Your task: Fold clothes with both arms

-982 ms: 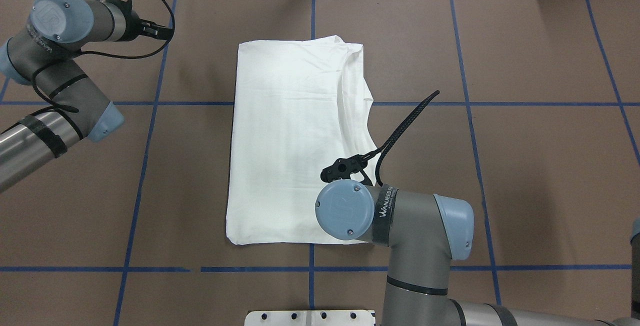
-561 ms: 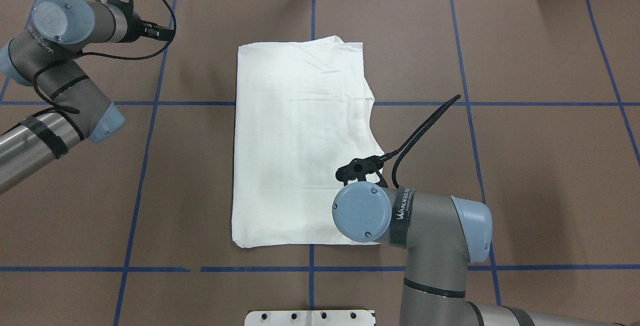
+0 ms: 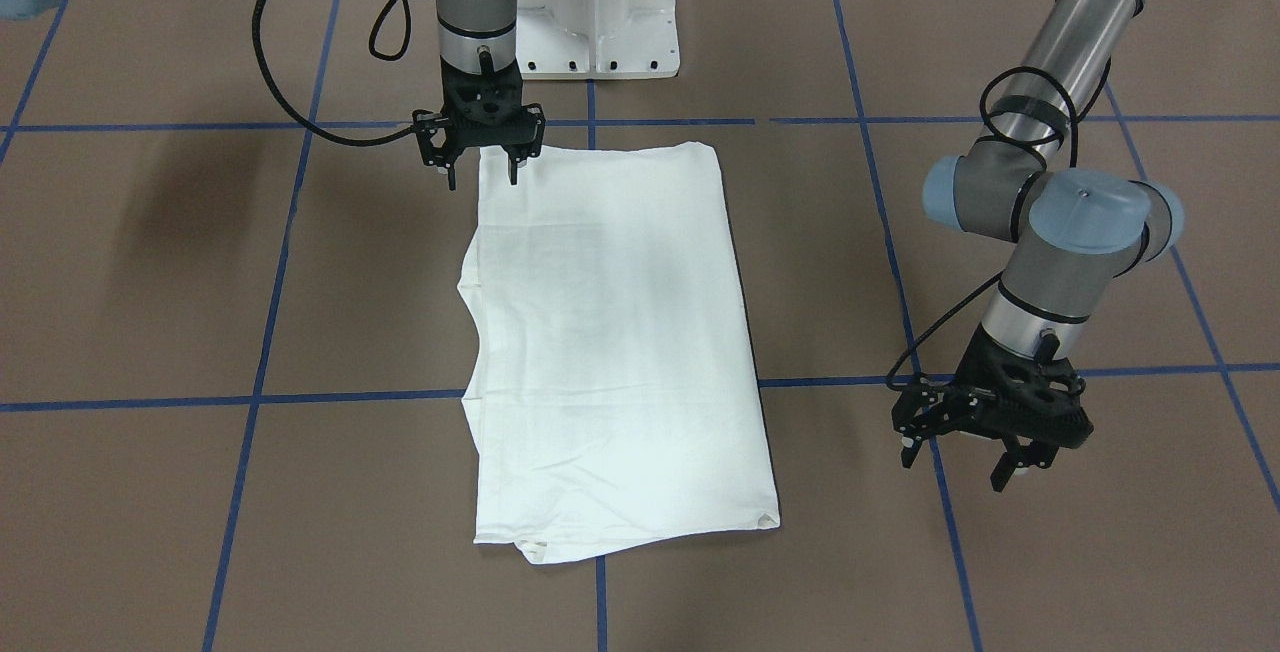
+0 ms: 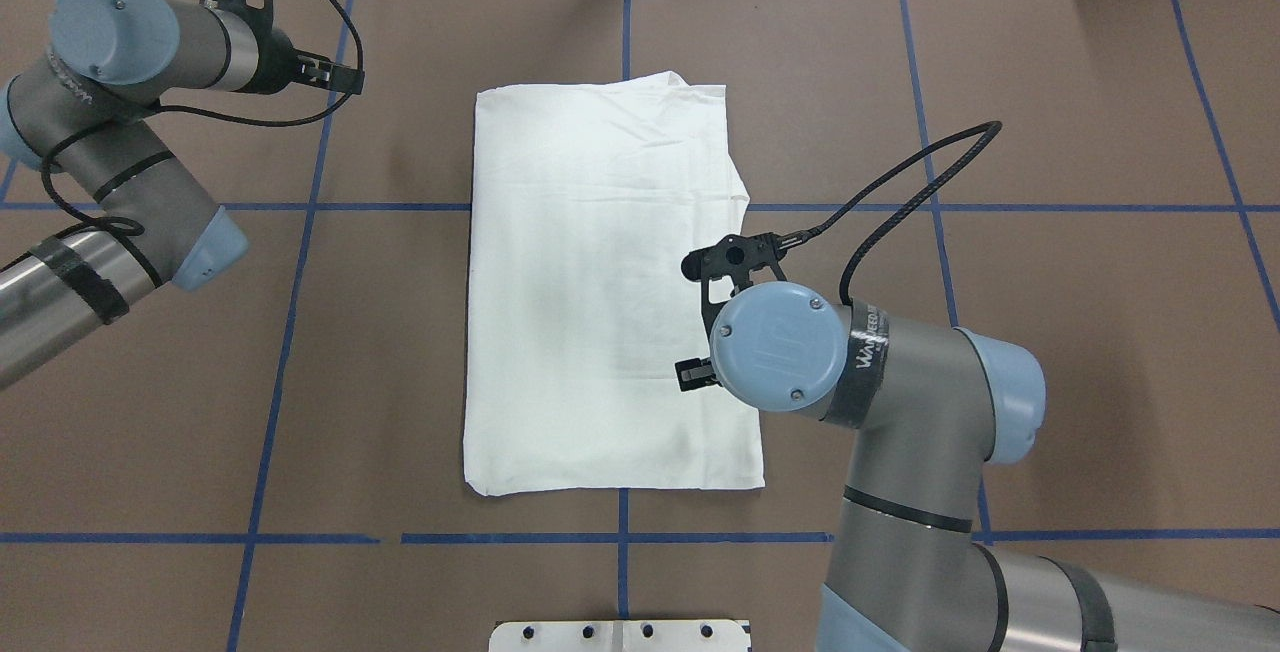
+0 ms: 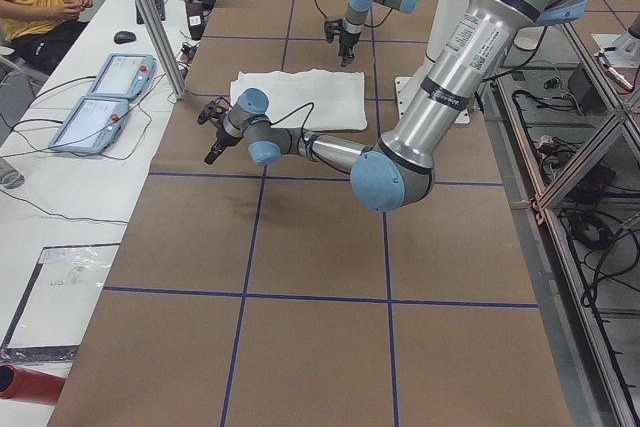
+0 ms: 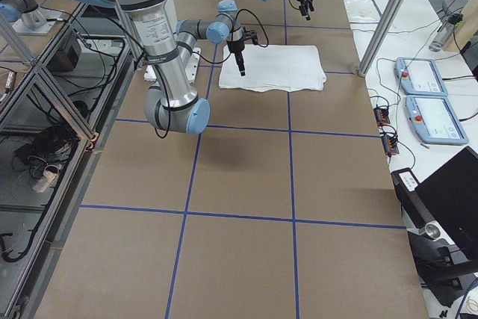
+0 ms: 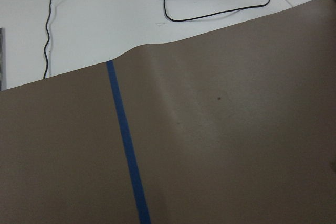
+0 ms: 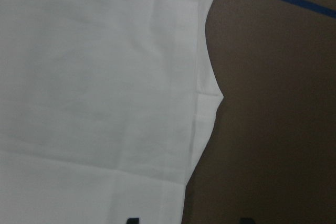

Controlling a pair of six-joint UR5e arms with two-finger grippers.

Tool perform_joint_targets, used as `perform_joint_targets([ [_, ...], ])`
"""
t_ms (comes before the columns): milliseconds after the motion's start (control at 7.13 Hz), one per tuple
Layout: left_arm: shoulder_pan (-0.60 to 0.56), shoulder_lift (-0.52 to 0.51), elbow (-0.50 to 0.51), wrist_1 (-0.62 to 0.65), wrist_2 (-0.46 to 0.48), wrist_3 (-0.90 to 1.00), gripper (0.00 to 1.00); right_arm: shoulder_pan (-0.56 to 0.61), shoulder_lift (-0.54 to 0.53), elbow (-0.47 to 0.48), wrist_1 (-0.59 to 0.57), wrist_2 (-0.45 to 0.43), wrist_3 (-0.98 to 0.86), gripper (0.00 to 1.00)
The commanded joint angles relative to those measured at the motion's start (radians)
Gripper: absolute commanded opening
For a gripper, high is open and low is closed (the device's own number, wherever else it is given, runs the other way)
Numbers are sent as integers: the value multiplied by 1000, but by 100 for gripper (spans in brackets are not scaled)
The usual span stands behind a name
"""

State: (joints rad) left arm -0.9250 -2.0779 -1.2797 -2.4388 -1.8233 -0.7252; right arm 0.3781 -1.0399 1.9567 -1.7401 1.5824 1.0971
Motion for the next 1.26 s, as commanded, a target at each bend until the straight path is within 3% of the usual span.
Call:
perform_joint_targets([
  [0,70,147,-276,68,-68,-121,100,21,-160,109,222,8,70,100],
  [281,243,289,-644,302,-45,-294,100,21,-277,139,368,-7,185,100],
  [421,372,303,-721,378,54,-422,100,19,-279,136,367,-34,213,100],
  [561,506,303,-725,404,172,-547,100,19,-279,133,367,-38,213,100],
  [701,597,297,-710,438,226,-624,100,18,-278,131,367,-41,213,100],
  [842,659,282,-693,473,245,-664,100,18,-278,131,367,-41,213,100],
  [1122,670,211,-603,474,265,-681,88,16,-278,129,367,-47,213,100],
])
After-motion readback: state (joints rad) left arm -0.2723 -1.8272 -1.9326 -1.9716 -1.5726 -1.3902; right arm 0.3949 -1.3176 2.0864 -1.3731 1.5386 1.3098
